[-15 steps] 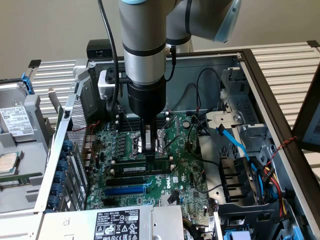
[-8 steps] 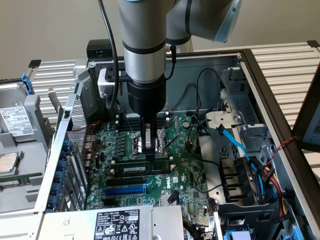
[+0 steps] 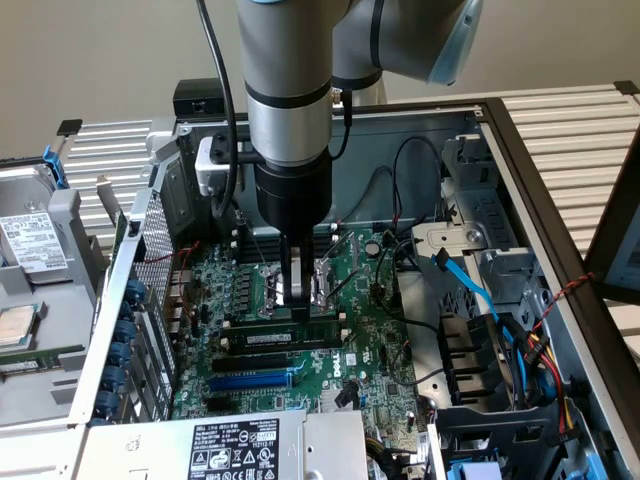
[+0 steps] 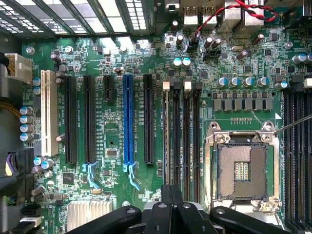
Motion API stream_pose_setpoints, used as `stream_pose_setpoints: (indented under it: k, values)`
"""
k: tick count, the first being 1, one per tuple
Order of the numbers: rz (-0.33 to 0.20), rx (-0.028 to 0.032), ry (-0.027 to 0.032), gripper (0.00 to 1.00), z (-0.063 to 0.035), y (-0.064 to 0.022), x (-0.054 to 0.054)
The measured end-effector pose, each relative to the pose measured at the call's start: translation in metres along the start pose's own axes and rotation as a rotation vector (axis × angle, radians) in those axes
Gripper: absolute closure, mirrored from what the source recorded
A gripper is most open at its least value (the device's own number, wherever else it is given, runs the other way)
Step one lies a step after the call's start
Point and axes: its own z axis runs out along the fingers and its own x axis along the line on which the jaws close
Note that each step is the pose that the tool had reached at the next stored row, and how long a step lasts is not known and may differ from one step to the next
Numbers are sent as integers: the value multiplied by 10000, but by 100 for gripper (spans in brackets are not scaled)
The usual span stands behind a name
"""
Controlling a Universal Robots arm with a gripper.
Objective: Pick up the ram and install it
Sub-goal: 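Press down the ram until it locks into place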
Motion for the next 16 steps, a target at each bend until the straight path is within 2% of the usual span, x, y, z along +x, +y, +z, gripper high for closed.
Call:
stream_pose_setpoints:
  k: [6,12,16]
  values:
    - [0,-1,1,90,0,0,0]
    - [0,0,-1,90,3,-116,-3]
    - [0,0,1,90,15,-135,-4]
